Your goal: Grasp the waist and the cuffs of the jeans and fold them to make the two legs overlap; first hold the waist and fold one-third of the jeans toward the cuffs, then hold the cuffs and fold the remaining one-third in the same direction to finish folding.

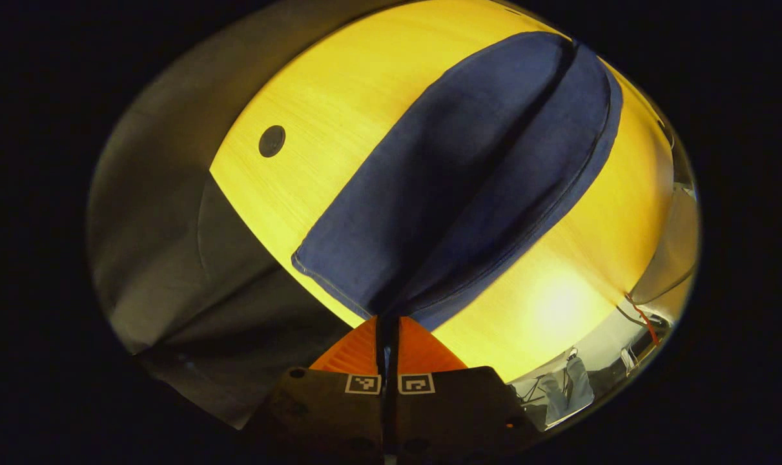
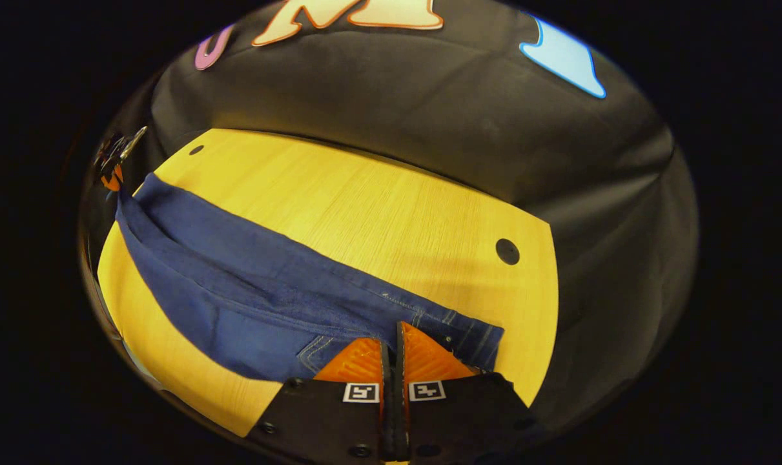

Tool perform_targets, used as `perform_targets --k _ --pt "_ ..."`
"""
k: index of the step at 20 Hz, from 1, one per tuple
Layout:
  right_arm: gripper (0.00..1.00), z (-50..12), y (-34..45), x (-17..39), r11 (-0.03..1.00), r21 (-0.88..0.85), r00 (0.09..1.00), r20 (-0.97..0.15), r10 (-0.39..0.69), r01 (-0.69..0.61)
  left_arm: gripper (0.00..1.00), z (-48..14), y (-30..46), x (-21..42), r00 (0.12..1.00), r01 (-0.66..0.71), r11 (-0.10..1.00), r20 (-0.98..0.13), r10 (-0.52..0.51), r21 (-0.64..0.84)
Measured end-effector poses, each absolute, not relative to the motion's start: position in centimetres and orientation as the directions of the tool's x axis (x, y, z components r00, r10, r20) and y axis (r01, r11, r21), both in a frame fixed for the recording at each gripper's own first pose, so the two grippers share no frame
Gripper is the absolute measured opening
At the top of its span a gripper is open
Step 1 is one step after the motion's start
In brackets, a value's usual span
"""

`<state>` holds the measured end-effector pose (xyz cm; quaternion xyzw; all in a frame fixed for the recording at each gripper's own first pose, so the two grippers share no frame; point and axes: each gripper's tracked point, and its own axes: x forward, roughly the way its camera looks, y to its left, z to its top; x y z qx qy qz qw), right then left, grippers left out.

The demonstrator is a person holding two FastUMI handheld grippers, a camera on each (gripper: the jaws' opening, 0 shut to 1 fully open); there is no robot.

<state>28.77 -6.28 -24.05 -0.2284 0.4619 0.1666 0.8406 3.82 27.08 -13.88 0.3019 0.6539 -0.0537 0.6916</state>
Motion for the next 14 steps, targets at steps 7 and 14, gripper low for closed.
perform_targets --k 7,14 --pt "0.02 -28.7 -6.0 30.5 0.876 -0.174 0.472 -0.879 0.068 -0.45 0.0 -19.0 29.1 7.8 0.135 0.468 0.819 -0.942 0.307 0.333" --pt "0.58 -27.1 -7.7 32.8 0.94 -0.122 0.529 -0.846 0.069 -0.318 0.77 -17.2 31.4 10.8 0.252 0.42 0.779 -0.884 0.394 0.467"
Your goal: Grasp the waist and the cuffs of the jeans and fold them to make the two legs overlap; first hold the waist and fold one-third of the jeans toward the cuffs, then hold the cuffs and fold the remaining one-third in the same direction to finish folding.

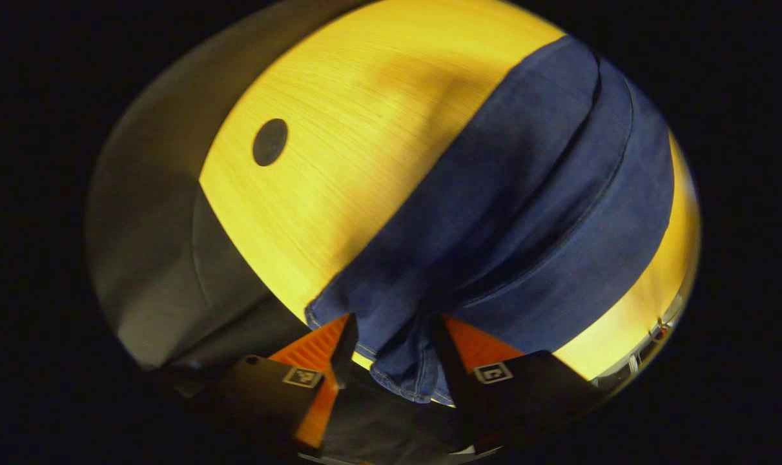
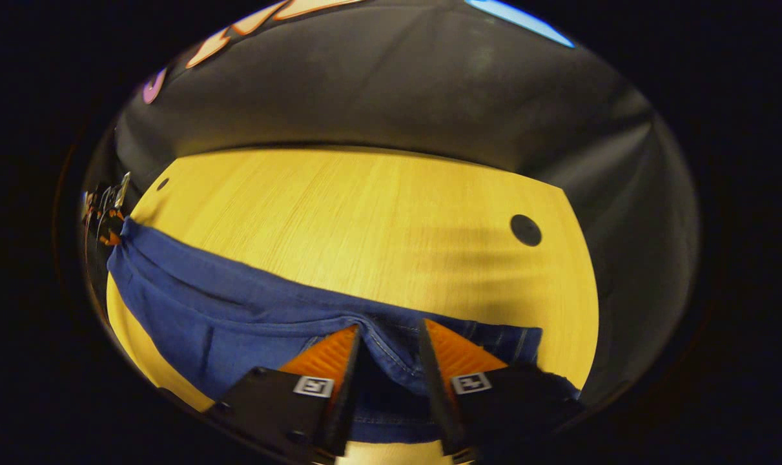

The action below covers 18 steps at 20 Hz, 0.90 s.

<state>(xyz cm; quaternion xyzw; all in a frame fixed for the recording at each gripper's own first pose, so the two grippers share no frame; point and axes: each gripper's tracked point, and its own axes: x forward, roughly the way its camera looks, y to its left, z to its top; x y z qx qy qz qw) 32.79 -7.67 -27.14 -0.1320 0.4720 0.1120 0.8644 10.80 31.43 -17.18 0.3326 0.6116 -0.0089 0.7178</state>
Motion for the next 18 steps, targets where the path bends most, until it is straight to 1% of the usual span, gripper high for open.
perform_targets --k 1,2,3,4,6,7,8,12,15,17,18 --pt "0.71 -26.8 -7.8 33.2 0.954 -0.099 0.539 -0.839 0.073 -0.283 0.86 -16.7 31.6 11.5 0.286 0.394 0.779 -0.87 0.401 0.489" --pt "0.83 -26.5 -7.7 33.0 0.964 -0.069 0.543 -0.836 0.084 -0.257 0.87 -16.2 31.9 12.5 0.331 0.362 0.774 -0.847 0.415 0.52" --pt "0.91 -26.1 -7.6 33.0 0.969 -0.049 0.548 -0.831 0.094 -0.24 0.91 -15.8 32.3 13.4 0.368 0.327 0.767 -0.822 0.434 0.552" --pt "0.92 -26.0 -7.6 33.0 0.97 -0.045 0.551 -0.829 0.096 -0.238 0.93 -15.4 32.5 14.0 0.388 0.298 0.762 -0.802 0.454 0.575" --pt "0.95 -25.9 -7.8 33.2 0.968 -0.046 0.565 -0.818 0.106 -0.247 0.95 -15.2 32.5 14.3 0.393 0.266 0.76 -0.787 0.477 0.593" --pt "0.97 -25.8 -7.8 33.3 0.967 -0.038 0.571 -0.813 0.116 -0.251 1.0 -15.0 32.9 12.8 0.394 0.249 0.768 -0.786 0.476 0.59" --pt "0.98 -25.8 -7.8 33.4 0.967 -0.03 0.575 -0.809 0.126 -0.254 0.95 -14.9 32.7 13.2 0.404 0.225 0.773 -0.779 0.48 0.593" --pt "1.0 -25.8 -7.4 33.8 0.965 0.038 0.59 -0.785 0.191 -0.261 0.95 -12.0 31.7 12.8 0.516 0.08 0.777 -0.693 0.504 0.625" --pt "1.0 -23.6 -7.5 35.5 0.969 0.094 0.676 -0.701 0.227 -0.228 0.95 -8.9 30.0 12.8 0.623 -0.085 0.781 -0.579 0.526 0.618" --pt "0.99 -22.0 -8.8 36.4 0.979 0.122 0.723 -0.661 0.201 -0.162 0.95 -6.7 29.0 12.1 0.664 -0.19 0.778 -0.505 0.552 0.599" --pt "1.0 -21.1 -9.5 36.0 0.982 0.134 0.734 -0.653 0.187 -0.131 0.94 -6.2 28.9 12.3 0.682 -0.239 0.778 -0.469 0.56 0.582"
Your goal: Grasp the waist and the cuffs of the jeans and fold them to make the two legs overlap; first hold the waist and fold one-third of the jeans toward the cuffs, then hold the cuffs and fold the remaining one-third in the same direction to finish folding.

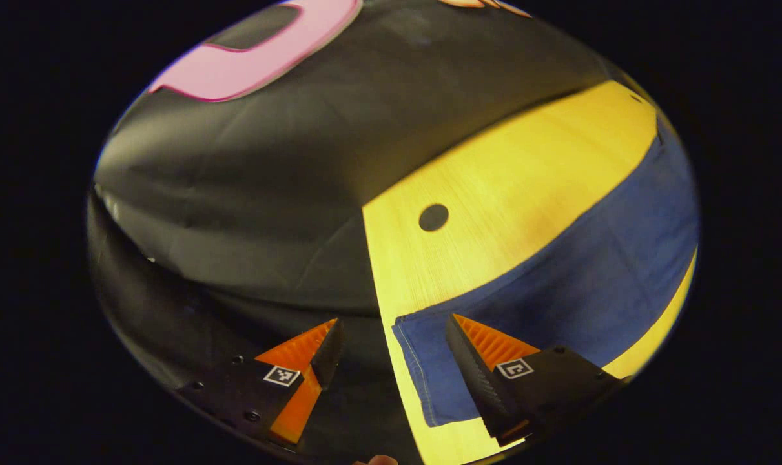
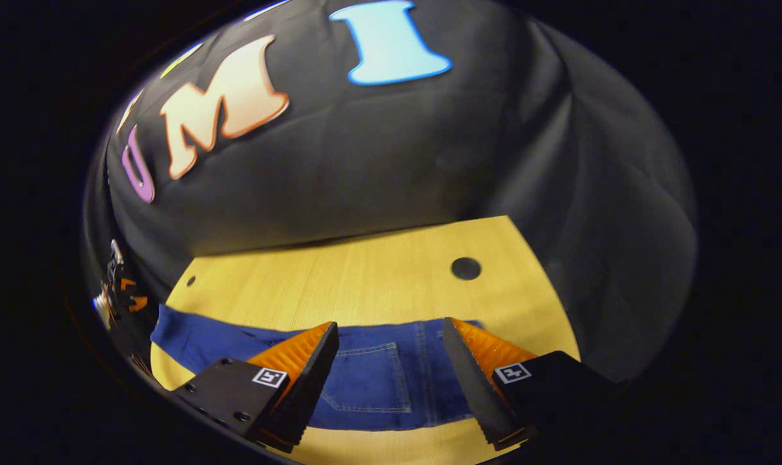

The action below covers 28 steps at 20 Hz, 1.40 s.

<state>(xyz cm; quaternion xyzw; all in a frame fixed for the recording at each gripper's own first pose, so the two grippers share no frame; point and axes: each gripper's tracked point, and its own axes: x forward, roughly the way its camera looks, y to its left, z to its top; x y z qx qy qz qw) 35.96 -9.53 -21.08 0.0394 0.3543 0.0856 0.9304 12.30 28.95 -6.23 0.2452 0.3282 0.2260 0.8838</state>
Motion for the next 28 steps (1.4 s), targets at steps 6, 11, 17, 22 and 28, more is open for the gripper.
perform_targets --k 6,11,17,22,28 --pt "0.99 -25.2 -13.4 34.3 0.982 0.187 0.698 -0.705 0.123 0.016 0.95 -3.7 26.8 13.7 0.773 -0.441 0.843 -0.348 0.531 0.308" --pt "0.94 -29.2 -14.0 31.7 0.973 0.213 0.637 -0.763 0.111 0.086 0.96 -2.7 26.9 14.4 0.811 -0.512 0.851 -0.26 0.524 0.117" --pt "0.99 -32.2 -14.8 31.0 0.972 0.218 0.588 -0.799 0.123 0.093 0.96 -1.7 26.1 14.6 0.815 -0.542 0.84 -0.223 0.535 0.031" --pt "0.99 -33.8 -15.3 31.9 0.968 0.223 0.577 -0.809 0.116 0.118 0.96 -3.5 21.5 10.1 0.779 -0.605 0.796 -0.235 0.581 -0.038" --pt "0.98 -34.9 -15.4 31.4 0.983 0.163 0.562 -0.822 0.091 0.08 0.96 -4.5 19.0 6.8 0.744 -0.641 0.767 -0.277 0.608 -0.038"
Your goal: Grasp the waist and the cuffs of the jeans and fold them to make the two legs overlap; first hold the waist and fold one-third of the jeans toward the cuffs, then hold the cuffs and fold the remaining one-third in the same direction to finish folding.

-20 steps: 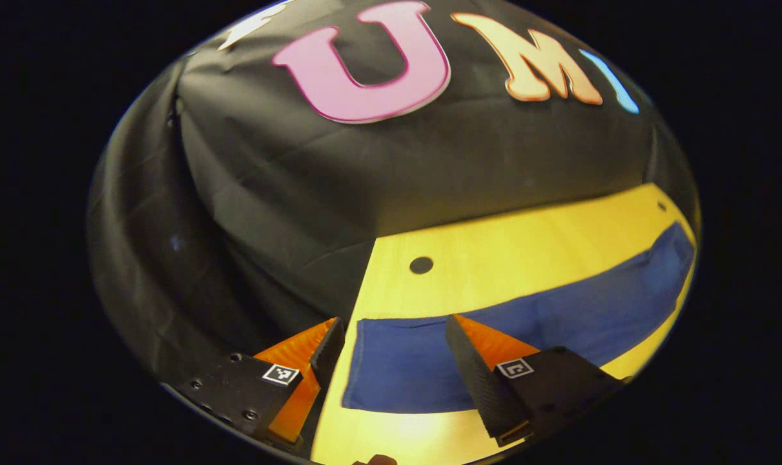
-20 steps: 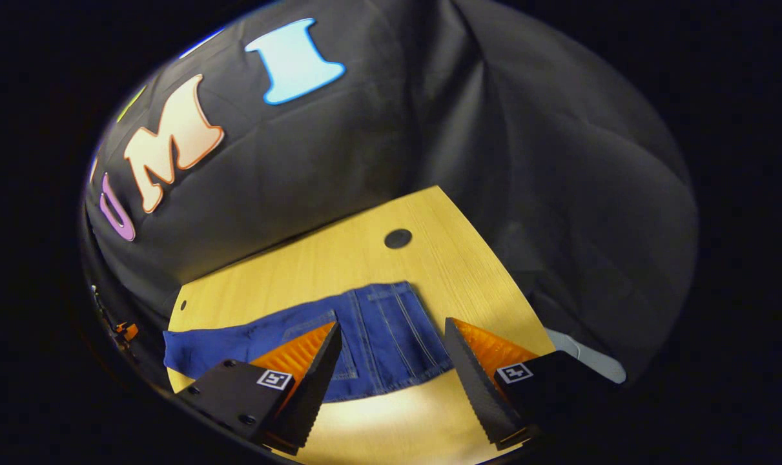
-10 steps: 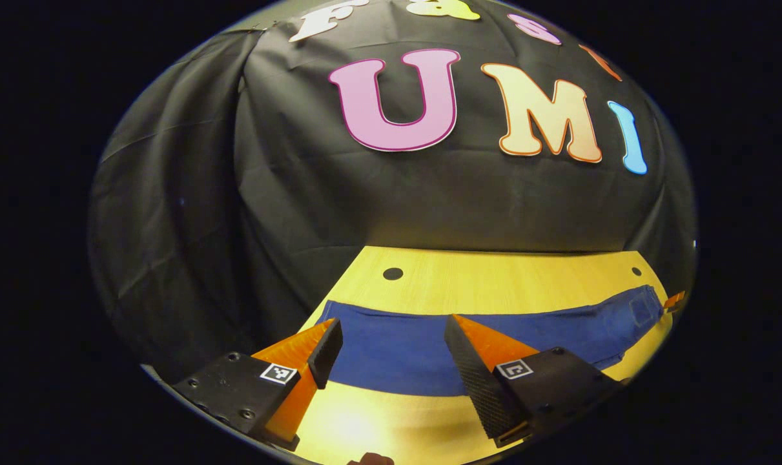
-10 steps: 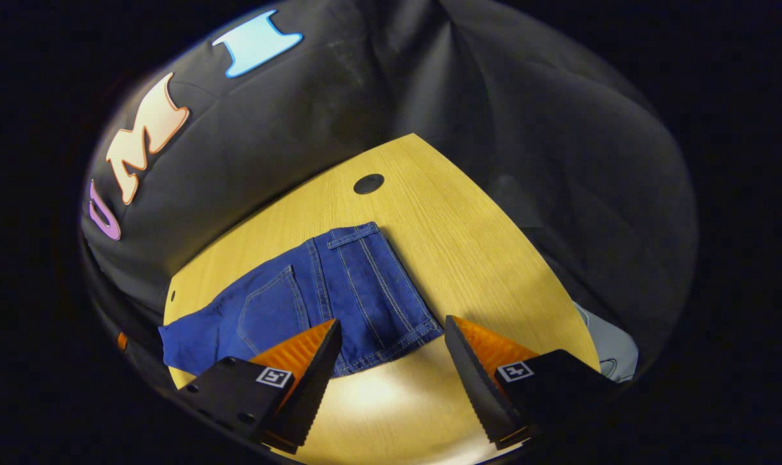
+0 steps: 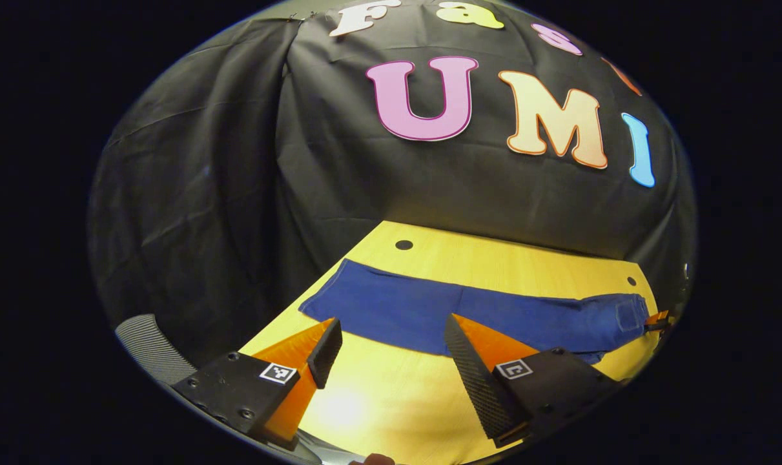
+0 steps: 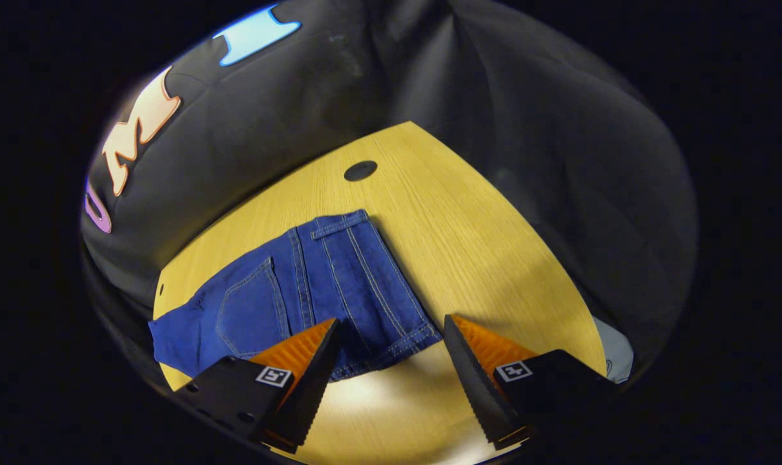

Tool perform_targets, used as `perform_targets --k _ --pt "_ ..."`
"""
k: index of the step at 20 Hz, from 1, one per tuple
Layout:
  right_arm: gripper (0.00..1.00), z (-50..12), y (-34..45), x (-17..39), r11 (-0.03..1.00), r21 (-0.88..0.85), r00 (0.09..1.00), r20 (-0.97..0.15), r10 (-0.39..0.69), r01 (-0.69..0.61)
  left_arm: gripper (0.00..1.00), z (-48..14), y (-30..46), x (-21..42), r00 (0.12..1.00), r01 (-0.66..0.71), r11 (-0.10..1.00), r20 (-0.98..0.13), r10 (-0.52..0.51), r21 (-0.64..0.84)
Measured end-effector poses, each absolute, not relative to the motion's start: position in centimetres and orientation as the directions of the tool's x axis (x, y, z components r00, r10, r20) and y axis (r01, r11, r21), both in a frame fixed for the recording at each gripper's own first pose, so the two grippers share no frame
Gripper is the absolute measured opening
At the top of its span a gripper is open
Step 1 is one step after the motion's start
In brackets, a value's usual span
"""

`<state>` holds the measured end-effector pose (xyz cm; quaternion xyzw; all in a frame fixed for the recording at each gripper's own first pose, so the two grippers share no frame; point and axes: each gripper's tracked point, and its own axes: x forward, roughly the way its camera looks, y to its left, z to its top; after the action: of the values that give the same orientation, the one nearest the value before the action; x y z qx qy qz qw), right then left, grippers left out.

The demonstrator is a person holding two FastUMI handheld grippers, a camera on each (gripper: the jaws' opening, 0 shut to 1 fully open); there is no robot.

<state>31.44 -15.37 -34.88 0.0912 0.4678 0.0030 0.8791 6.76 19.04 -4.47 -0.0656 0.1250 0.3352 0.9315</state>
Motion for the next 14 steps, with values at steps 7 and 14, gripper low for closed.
perform_targets --k 7,14 --pt "0.72 -35.5 -14.3 31.5 0.993 0.119 0.583 -0.808 0.084 0.022 0.96 -4.7 17.2 7.7 0.764 -0.624 0.779 -0.267 0.588 -0.069" --pt "0.24 -35.7 -13.7 31.6 0.984 0.174 0.603 -0.789 0.12 0.032 0.96 -5.1 16.3 8.6 0.769 -0.617 0.781 -0.284 0.572 -0.097"
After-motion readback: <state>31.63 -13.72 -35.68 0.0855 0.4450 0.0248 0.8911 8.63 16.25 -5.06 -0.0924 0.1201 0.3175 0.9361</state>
